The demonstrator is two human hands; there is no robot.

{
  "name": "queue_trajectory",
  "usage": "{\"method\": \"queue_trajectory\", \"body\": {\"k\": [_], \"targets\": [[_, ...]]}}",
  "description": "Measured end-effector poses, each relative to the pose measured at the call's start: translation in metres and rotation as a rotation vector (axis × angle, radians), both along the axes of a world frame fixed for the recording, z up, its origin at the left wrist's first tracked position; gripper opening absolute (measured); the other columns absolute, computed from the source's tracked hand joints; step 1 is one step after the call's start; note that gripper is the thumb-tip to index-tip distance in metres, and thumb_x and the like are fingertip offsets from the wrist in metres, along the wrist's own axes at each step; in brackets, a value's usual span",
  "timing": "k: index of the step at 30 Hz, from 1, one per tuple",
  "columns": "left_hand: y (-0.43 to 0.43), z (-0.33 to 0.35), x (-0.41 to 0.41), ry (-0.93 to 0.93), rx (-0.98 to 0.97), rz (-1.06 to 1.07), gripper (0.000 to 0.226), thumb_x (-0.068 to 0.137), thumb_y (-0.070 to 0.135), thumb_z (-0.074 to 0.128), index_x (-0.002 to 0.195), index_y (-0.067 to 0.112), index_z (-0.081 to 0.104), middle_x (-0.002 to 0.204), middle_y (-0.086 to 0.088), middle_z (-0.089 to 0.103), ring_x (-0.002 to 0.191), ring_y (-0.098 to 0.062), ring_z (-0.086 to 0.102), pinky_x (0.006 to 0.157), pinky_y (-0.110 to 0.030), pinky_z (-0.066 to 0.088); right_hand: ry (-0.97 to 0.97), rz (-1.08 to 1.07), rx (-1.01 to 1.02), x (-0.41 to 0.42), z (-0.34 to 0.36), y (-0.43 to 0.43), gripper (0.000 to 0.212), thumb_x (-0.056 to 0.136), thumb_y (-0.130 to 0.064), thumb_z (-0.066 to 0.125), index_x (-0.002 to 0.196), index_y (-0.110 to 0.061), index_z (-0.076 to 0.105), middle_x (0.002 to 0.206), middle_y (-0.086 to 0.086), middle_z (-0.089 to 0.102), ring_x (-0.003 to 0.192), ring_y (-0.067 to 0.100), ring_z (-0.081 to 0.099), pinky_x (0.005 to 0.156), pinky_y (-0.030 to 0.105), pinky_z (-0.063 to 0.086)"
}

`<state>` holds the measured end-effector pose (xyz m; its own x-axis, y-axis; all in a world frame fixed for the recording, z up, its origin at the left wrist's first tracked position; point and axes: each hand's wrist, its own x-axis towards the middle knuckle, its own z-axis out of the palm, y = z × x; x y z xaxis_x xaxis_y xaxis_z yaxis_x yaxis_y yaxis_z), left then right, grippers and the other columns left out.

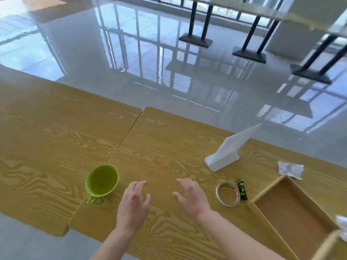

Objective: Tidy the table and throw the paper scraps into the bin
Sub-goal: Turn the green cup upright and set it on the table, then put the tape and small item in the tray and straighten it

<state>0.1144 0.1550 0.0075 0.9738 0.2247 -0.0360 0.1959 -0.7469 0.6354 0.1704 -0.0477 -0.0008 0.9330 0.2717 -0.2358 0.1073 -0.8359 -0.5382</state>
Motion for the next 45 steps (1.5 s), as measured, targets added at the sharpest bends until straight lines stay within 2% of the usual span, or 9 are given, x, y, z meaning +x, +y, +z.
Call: {"method": "queue_trajectory", "body": {"k": [12, 20, 24, 29, 32, 37, 41, 43, 45], "targets": [[-0.11, 0.029, 0.078, -0.043, -0.107, -0.331, 0.047, 0.086, 0.016, 0.069, 0.131, 0.014, 0.056, 0.122, -0.003, 0.061, 0.114, -0.025, 0.059, 0.092, -0.038, 0.047, 0.033, -0.417, -0.124, -0.026, 0.008, -0.142, 0.042, 0.096, -0.03, 0.055, 0.136, -0.019, 0.053, 0.14, 0.001, 0.052, 0.132, 0.02, 0.043, 0.108, 0.033, 0.036], [-0.182, 0.055, 0.135, 0.021, -0.249, -0.253, 0.083, 0.086, 0.038, 0.071, 0.152, 0.016, 0.026, 0.15, -0.009, 0.045, 0.139, -0.023, 0.041, 0.11, -0.044, 0.038, -0.1, -0.235, -0.368, 0.002, -0.007, -0.185, 0.037, 0.09, -0.028, 0.06, 0.127, -0.029, 0.055, 0.122, 0.005, 0.055, 0.106, 0.028, 0.053, 0.091, 0.039, 0.044], [-0.201, 0.059, 0.157, 0.02, -0.246, -0.23, 0.059, 0.089, 0.039, 0.066, 0.142, 0.025, 0.045, 0.122, 0.001, 0.066, 0.118, -0.019, 0.057, 0.091, -0.035, 0.044, -0.108, -0.109, -0.408, 0.027, -0.016, -0.189, 0.036, 0.09, -0.015, 0.059, 0.122, -0.03, 0.054, 0.116, 0.006, 0.047, 0.101, 0.029, 0.046, 0.077, 0.037, 0.042], [-0.212, 0.057, 0.166, 0.007, -0.244, -0.209, 0.004, 0.095, 0.029, 0.06, 0.096, 0.029, 0.064, 0.081, 0.011, 0.067, 0.074, 0.001, 0.062, 0.058, -0.02, 0.038, -0.096, -0.127, -0.348, 0.055, -0.025, -0.205, 0.049, 0.084, 0.0, 0.056, 0.123, -0.029, 0.052, 0.112, 0.004, 0.036, 0.103, 0.025, 0.037, 0.074, 0.036, 0.049], [-0.219, 0.054, 0.158, -0.072, -0.188, -0.2, 0.019, 0.094, 0.021, 0.06, 0.076, 0.019, 0.057, 0.07, 0.006, 0.065, 0.06, -0.009, 0.057, 0.054, -0.028, 0.039, -0.103, -0.194, -0.323, 0.07, -0.027, -0.221, 0.052, 0.084, 0.003, 0.051, 0.125, -0.03, 0.053, 0.113, 0.004, 0.039, 0.102, 0.024, 0.037, 0.077, 0.036, 0.05], [-0.217, 0.049, 0.136, -0.143, -0.128, -0.223, 0.018, 0.093, 0.017, 0.061, 0.075, 0.019, 0.058, 0.064, 0.004, 0.064, 0.064, -0.013, 0.063, 0.056, -0.033, 0.048, -0.08, -0.249, -0.283, 0.088, -0.024, -0.242, 0.055, 0.086, 0.004, 0.043, 0.125, -0.034, 0.053, 0.114, 0.004, 0.039, 0.1, 0.023, 0.036, 0.081, 0.034, 0.047], [-0.215, 0.043, 0.127, -0.135, -0.144, -0.214, 0.014, 0.092, 0.018, 0.062, 0.078, 0.017, 0.059, 0.071, 0.001, 0.067, 0.07, -0.016, 0.064, 0.06, -0.035, 0.05, -0.129, -0.302, -0.157, 0.083, -0.015, -0.251, 0.036, 0.093, -0.019, 0.058, 0.127, -0.029, 0.055, 0.119, 0.002, 0.048, 0.109, 0.022, 0.041, 0.088, 0.034, 0.047], [-0.215, 0.044, 0.128, -0.144, -0.197, -0.228, 0.006, 0.092, 0.018, 0.063, 0.089, 0.024, 0.065, 0.076, 0.008, 0.07, 0.076, -0.008, 0.067, 0.061, -0.024, 0.049, -0.25, -0.458, -0.033, 0.069, -0.009, -0.262, 0.031, 0.09, -0.017, 0.065, 0.122, -0.019, 0.062, 0.111, 0.004, 0.057, 0.105, 0.022, 0.051, 0.085, 0.033, 0.049], [-0.214, 0.046, 0.131, -0.139, -0.272, -0.255, 0.026, 0.092, 0.021, 0.064, 0.114, 0.035, 0.065, 0.081, 0.012, 0.072, 0.079, 0.0, 0.067, 0.066, -0.021, 0.049, -0.373, -0.729, 0.056, 0.049, -0.01, -0.277, 0.017, 0.087, -0.013, 0.069, 0.104, -0.013, 0.067, 0.098, 0.006, 0.063, 0.089, 0.021, 0.058, 0.071, 0.031, 0.049]]}}
